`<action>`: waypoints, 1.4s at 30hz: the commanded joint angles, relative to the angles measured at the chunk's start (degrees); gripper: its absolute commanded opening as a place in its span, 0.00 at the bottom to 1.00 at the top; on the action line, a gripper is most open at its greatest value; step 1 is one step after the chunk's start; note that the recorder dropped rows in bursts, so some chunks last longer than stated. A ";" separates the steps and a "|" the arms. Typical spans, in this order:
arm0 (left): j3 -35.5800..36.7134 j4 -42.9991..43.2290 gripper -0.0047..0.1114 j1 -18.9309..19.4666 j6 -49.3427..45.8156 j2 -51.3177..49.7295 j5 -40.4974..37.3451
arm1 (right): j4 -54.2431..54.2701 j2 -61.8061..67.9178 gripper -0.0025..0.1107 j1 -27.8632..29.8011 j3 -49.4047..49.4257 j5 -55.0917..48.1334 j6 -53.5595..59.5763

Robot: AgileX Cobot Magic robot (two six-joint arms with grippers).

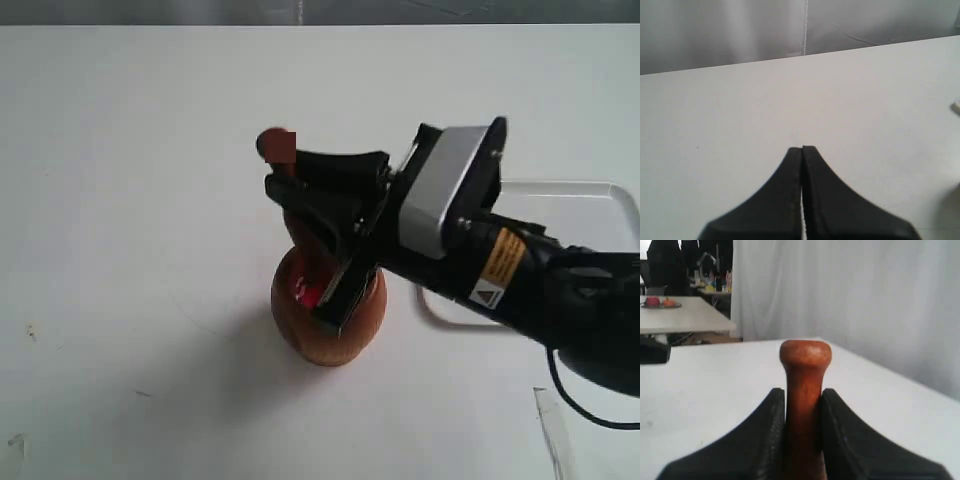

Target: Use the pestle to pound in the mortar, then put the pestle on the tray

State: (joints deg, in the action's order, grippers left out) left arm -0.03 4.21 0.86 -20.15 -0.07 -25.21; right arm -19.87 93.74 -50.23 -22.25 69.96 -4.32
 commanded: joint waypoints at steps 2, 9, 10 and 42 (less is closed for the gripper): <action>0.03 -0.42 0.04 -0.44 0.47 0.07 0.17 | -1.25 11.41 0.02 -0.04 0.14 0.00 -4.35; 0.03 -0.42 0.04 -0.44 0.47 0.07 0.17 | -0.93 5.40 0.02 -0.04 0.14 0.00 -1.19; 0.03 -0.42 0.04 -0.44 0.47 0.07 0.17 | -0.94 3.34 0.02 -0.04 0.14 0.00 -0.51; 0.03 -0.42 0.04 -0.44 0.47 0.07 0.17 | 1.44 -9.26 0.02 -0.04 1.87 -3.60 1.18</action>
State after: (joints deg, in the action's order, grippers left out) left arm -0.03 4.21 0.86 -20.15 -0.07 -25.21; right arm -19.10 89.92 -50.23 -20.53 68.79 -4.61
